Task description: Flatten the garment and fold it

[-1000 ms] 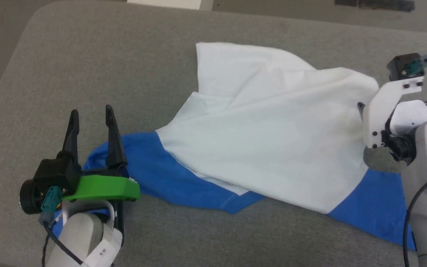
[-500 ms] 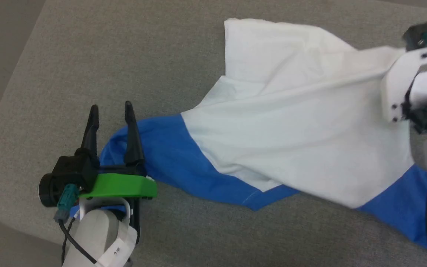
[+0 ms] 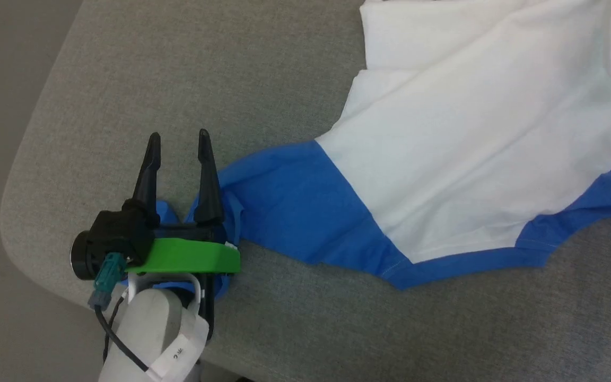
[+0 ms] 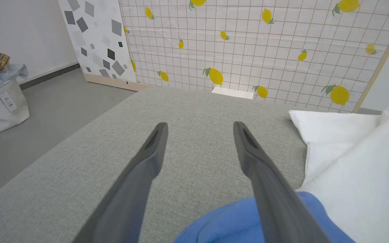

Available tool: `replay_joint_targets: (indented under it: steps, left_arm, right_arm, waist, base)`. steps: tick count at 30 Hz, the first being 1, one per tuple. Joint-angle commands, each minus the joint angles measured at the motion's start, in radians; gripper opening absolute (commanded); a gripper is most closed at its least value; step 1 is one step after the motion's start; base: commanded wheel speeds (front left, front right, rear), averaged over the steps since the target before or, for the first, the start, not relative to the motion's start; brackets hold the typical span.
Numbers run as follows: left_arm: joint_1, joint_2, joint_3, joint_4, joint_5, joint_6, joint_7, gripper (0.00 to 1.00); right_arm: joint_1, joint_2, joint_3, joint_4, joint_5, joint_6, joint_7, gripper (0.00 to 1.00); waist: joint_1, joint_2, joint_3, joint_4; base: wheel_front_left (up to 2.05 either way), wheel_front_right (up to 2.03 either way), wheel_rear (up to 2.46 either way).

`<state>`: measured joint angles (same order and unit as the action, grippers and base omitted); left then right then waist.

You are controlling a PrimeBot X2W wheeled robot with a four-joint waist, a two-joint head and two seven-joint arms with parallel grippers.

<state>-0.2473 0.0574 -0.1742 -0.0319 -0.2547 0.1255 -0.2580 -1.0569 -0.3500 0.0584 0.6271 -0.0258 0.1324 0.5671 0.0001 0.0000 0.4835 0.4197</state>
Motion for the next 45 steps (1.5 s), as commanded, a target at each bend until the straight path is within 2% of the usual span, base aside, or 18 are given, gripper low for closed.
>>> replay_joint_targets:
  steps: [1,6,9,16,22,29,32,37,39,41,45]
  left_arm:
    - [-0.006,-0.006,0.003,0.005,0.013,0.002,-0.004,1.00]
    - [0.009,-0.006,0.011,0.024,0.021,-0.010,-0.004,1.00]
    - [0.019,-0.007,0.017,0.039,0.028,-0.020,-0.004,1.00]
    - [0.063,0.010,0.034,0.098,0.035,-0.046,-0.004,1.00]
    - [0.117,0.023,0.032,0.124,0.023,-0.052,0.010,1.00]
    - [0.174,0.030,0.013,0.121,0.005,-0.059,0.072,1.00]
    - [0.183,0.025,-0.018,0.127,-0.022,-0.070,0.183,1.00]
    - [0.150,0.022,-0.112,0.148,-0.056,-0.070,0.577,1.00]
    - [0.122,0.030,-0.141,0.144,-0.049,-0.071,0.691,1.00]
    - [0.095,0.042,-0.160,0.145,-0.039,-0.072,0.774,1.00]
    - [0.047,0.063,-0.170,0.180,-0.017,-0.060,0.858,1.00]
  right_arm:
    - [-0.002,0.000,0.004,0.013,0.002,-0.002,-0.008,1.00]
    - [0.030,0.018,-0.029,0.020,0.046,-0.002,-0.095,1.00]
    - [0.075,0.030,-0.055,-0.018,0.089,-0.002,-0.181,1.00]
    - [0.337,0.088,-0.106,-0.173,0.222,-0.002,-0.334,1.00]
    - [0.624,0.161,-0.219,-0.308,0.262,-0.002,-0.376,1.00]
    - [0.877,0.263,-0.314,-0.454,0.269,-0.002,-0.345,1.00]
    - [0.929,0.281,-0.345,-0.504,0.265,-0.002,-0.327,1.00]
    - [0.956,0.294,-0.372,-0.567,0.252,-0.002,-0.300,1.00]
    - [0.955,0.296,-0.374,-0.583,0.250,-0.002,-0.292,1.00]
    - [0.951,0.297,-0.374,-0.594,0.251,-0.002,-0.288,1.00]
    - [0.939,0.299,-0.370,-0.606,0.258,-0.002,-0.284,1.00]
  waist:
    - [-0.0001,0.0000,-0.005,0.002]
    - [-0.0001,0.0000,-0.082,-0.028]
    - [-0.0001,0.0000,-0.140,-0.051]
    - [-0.0001,0.0000,-0.298,-0.130]
    - [-0.0001,0.0000,-0.386,-0.182]
    - [-0.0001,0.0000,-0.424,-0.228]
    - [-0.0001,0.0000,-0.428,-0.243]
    - [-0.0001,0.0000,-0.417,-0.258]
    - [-0.0001,0.0000,-0.407,-0.264]
    - [-0.0001,0.0000,-0.392,-0.272]
    - [-0.0001,0.0000,-0.362,-0.287]
  base:
    - [0.00,0.00,0.00]
    - [0.00,0.00,0.00]
    - [0.00,0.00,0.00]
    - [0.00,0.00,0.00]
    - [0.00,0.00,0.00]
    - [0.00,0.00,0.00]
    - [0.00,0.00,0.00]
    - [0.00,0.00,0.00]
    - [0.00,0.00,0.00]
    - [0.00,0.00,0.00]
    - [0.00,0.00,0.00]
